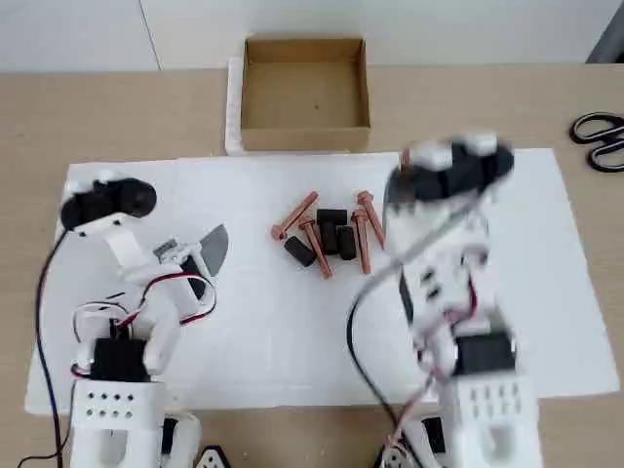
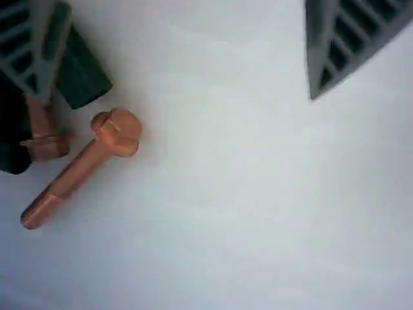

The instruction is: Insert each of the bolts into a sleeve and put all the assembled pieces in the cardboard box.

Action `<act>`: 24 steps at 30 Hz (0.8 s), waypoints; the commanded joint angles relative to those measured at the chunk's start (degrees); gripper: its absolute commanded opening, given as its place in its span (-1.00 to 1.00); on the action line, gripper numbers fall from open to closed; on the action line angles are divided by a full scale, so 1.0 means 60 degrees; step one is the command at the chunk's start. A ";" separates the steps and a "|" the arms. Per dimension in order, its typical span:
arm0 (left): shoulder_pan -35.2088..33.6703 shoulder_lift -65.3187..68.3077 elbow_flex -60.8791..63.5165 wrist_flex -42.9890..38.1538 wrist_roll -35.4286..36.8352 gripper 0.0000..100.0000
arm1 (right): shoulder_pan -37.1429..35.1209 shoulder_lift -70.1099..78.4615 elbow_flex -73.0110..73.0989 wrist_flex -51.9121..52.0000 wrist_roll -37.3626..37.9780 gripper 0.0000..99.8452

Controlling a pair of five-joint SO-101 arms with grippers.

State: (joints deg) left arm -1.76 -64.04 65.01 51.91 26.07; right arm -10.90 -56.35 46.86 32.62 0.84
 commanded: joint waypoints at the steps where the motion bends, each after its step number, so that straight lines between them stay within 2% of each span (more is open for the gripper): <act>1: -0.0059 -0.0249 0.0930 -0.1612 -0.0073 -0.51 | 0.0066 0.3861 -0.4322 -0.0300 0.0088 -0.99; 4: -0.0059 -0.0425 0.1516 -0.2388 -0.0073 -0.51 | 0.0037 0.6718 -0.7311 -0.0315 0.0088 -0.99; 12: -0.0015 -0.0850 0.1736 -0.2359 -0.0073 -0.51 | -0.0198 1.3604 -1.4359 -0.0330 0.0073 -0.99; 18: -0.0015 -0.0821 0.1736 -0.2359 -0.0073 -0.51 | -0.0579 1.7311 -1.8095 -0.0315 0.0117 -0.99; 24: -0.0015 -0.0821 0.1751 -0.2359 -0.0073 -0.51 | -0.0667 1.9875 -2.0601 -0.0227 0.0132 -0.99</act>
State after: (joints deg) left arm -1.76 -67.91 75.74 39.16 26.07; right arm -14.68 59.96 -66.46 32.44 1.01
